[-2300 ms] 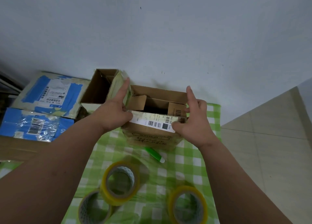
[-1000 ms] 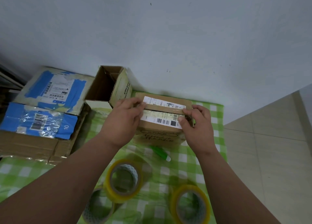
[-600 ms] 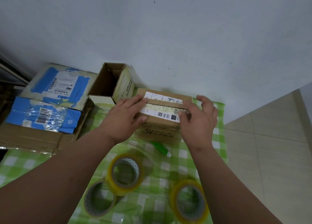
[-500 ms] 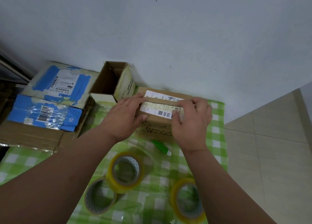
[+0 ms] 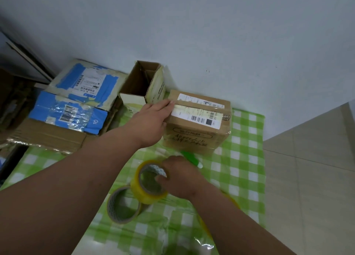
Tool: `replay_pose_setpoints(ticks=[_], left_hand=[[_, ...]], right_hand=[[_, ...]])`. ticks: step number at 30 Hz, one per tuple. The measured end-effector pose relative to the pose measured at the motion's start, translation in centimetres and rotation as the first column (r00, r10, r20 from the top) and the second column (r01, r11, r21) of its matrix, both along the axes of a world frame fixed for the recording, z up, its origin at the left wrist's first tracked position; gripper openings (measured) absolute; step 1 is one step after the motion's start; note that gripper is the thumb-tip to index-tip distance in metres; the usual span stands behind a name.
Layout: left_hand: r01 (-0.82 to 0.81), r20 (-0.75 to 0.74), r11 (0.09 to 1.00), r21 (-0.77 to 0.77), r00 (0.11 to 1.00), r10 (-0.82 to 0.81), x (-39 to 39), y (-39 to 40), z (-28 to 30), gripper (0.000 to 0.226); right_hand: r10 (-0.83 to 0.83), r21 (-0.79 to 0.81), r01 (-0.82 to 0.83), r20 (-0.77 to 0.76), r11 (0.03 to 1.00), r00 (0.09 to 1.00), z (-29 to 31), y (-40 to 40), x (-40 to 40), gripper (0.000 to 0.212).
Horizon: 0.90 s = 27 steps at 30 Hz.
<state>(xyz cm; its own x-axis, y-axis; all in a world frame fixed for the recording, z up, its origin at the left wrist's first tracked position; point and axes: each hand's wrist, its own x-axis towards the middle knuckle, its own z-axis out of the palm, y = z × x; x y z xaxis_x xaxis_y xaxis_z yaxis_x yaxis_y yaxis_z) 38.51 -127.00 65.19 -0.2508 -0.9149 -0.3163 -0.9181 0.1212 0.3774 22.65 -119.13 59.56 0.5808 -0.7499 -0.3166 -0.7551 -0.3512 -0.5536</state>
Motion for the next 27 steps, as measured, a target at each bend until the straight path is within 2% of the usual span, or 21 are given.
replay_pose_setpoints(ticks=[2,5,7,9,11,13,16,20,23,27], left_hand=[[-0.004,-0.019,1.0,0.018,1.0,0.005,0.1,0.4,-0.2,0.067],[-0.04,-0.083,0.999,0.002,0.996,0.04,0.1,1.0,-0.6,0.07],[-0.067,-0.145,0.998,-0.004,0.987,0.065,0.0,1.3,-0.7,0.068],[-0.076,-0.185,0.997,0.004,0.98,0.076,-0.1,1.4,-0.6,0.065],[-0.076,-0.185,0.997,0.013,0.98,0.077,0.0,1.3,-0.4,0.062],[-0.066,-0.16,0.998,0.013,0.985,0.067,0.3,1.2,0.0,0.059],[-0.06,-0.156,0.998,-0.005,0.986,0.059,0.8,0.9,0.5,0.055],[-0.042,-0.148,0.999,-0.017,0.988,0.039,1.0,0.8,1.1,0.049],[-0.068,-0.209,0.997,0.038,0.975,0.074,0.7,0.7,1.5,0.046],[-0.203,-0.417,0.96,0.194,0.869,0.268,0.7,0.8,1.8,0.04]], right_hand=[[0.113,0.032,-0.111,-0.096,0.993,0.989,-0.9,1.1,0.8,0.044],[0.164,-0.028,-0.174,-0.219,0.984,0.962,-1.7,1.6,1.5,0.062],[0.221,-0.005,-0.23,-0.252,0.973,0.942,-1.6,1.5,1.8,0.066],[0.267,0.054,-0.262,-0.269,0.964,0.926,-1.4,1.7,2.1,0.054],[0.283,0.118,-0.26,-0.279,0.958,0.918,-1.1,2.2,2.5,0.027],[0.219,0.168,-0.186,-0.207,0.968,0.954,-1.0,2.6,2.5,0.012],[-0.02,0.223,0.037,-0.081,0.974,0.997,0.0,2.0,1.7,0.028],[-0.225,0.276,0.196,0.078,0.941,0.971,2.9,0.3,-0.3,0.019],[-0.387,0.403,0.265,0.258,0.876,0.885,5.5,-1.0,-2.1,0.009],[-0.572,0.498,0.35,0.412,0.793,0.71,8.6,-2.1,-4.2,0.037]])
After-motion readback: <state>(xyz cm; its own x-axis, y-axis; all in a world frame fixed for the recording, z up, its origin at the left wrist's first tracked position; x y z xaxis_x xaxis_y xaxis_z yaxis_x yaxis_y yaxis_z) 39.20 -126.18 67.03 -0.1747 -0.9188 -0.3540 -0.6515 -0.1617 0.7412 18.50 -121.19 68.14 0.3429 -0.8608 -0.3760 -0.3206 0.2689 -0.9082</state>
